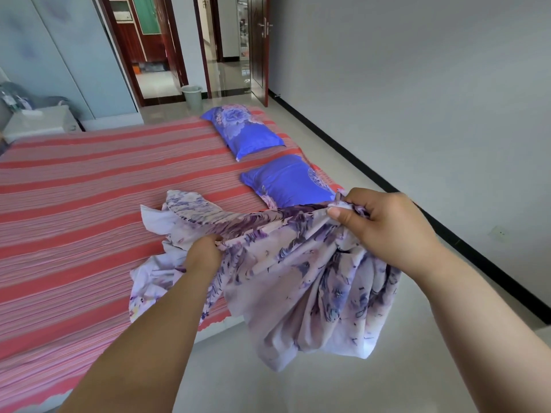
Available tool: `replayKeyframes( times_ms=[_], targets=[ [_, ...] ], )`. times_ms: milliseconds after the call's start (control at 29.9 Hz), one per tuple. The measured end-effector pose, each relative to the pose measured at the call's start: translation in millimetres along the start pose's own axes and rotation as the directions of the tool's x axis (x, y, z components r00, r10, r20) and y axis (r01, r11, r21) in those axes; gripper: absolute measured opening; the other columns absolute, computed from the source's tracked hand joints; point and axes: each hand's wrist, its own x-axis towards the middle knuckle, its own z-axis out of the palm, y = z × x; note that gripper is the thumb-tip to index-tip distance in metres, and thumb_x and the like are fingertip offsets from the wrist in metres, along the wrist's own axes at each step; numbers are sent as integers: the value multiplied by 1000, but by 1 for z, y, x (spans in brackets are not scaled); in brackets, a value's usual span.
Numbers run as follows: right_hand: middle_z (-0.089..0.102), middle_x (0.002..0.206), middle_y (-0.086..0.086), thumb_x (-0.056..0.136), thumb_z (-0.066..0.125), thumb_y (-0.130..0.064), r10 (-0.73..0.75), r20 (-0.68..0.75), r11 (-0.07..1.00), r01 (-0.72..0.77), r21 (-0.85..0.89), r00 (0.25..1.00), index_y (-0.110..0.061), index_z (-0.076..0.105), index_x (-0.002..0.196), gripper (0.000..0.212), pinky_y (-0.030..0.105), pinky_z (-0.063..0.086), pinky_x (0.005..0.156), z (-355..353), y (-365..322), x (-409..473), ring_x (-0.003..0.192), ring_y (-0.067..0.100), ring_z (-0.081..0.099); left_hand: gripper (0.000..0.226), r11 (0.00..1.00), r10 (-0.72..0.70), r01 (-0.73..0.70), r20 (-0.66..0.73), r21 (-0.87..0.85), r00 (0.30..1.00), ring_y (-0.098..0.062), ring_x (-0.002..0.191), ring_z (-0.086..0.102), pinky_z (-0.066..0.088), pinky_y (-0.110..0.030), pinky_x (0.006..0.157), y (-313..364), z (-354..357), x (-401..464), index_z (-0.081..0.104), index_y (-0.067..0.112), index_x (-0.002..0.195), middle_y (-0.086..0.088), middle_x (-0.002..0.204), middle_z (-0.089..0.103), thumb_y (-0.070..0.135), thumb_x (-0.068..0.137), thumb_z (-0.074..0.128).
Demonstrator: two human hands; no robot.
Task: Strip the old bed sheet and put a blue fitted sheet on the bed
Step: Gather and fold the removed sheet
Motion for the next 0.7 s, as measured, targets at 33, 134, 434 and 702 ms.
replayKeyframes(
  times_ms=[33,134,434,702],
  targets=[
    [32,48,-1,88,55,-47,2,-9,1000,-2,-4,1000,-23,40,61,39,28,28,48,-3,-1,-1,54,14,37,37,1000,6,-6,8,23,1000,-33,104,61,51,-37,80,2,0,2,60,17,124,-13,115,66,14,88,61],
    [40,51,-2,87,55,-47,9,-42,1000,-9,5,999,-25,43,62,36,27,27,47,-13,-2,-5,54,13,40,34,989,35,-28,-50,148,998,-32,118,46,47,-43,90,7,-2,9,63,24,122,-9,136,45,24,88,63],
    [45,55,9,87,59,-45,102,-147,993,-92,71,984,-12,55,71,37,31,34,50,-23,19,-9,56,20,37,58,840,311,-390,254,377,916,-23,145,11,18,-48,114,29,-3,32,32,21,147,6,159,12,5,92,43],
    [48,52,1,87,64,-39,472,-160,869,-427,250,867,-17,48,55,42,28,32,51,-9,119,-9,53,20,41,28,941,331,-336,79,48,940,-19,57,45,30,-29,54,27,-60,28,63,5,61,-1,55,46,22,81,74]
  ],
)
